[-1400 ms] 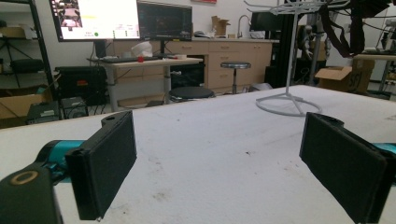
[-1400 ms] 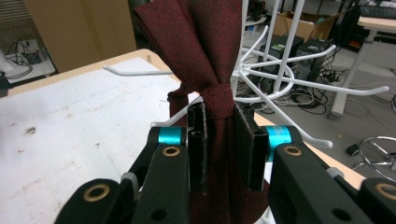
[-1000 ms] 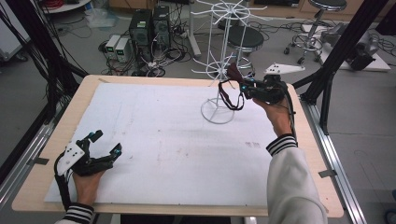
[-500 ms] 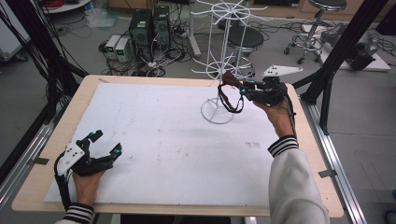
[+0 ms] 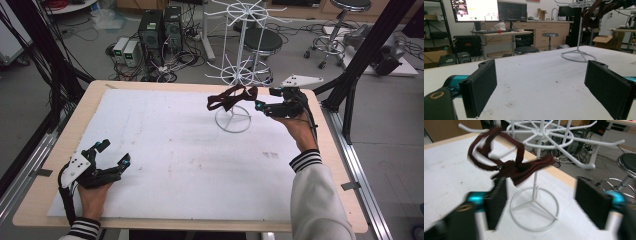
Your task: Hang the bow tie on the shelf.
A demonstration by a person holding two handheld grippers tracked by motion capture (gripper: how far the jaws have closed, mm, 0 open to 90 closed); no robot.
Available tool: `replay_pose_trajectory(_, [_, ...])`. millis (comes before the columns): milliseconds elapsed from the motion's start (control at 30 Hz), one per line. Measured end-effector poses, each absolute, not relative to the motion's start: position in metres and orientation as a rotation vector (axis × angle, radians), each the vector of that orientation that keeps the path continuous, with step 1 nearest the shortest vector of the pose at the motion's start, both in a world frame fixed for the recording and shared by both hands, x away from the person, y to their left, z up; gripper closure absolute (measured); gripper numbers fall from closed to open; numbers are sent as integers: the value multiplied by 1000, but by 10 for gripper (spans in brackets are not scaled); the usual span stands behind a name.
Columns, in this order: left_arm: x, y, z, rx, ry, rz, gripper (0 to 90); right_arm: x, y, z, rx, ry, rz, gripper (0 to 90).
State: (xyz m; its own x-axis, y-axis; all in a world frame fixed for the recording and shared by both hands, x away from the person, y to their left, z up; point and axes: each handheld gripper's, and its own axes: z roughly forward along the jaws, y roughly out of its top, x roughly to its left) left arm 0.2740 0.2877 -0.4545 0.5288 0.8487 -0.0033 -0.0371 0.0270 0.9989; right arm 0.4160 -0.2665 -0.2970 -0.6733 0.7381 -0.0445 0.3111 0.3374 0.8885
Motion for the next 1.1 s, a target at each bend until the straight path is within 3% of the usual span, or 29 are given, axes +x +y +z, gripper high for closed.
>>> replay_pose_trajectory(133, [274,288,-455,1379,772,800,112,408,-268,-301,911,2149,1295,7])
replay_pose_trajectory(567, [274,287,-454,1380,772,802,112,371,-279,-312,900,2049,1403,7])
replay_pose_trajectory(1100, [274,287,-454,1380,772,803,112,309,-291,-361,944,1819,1451,7])
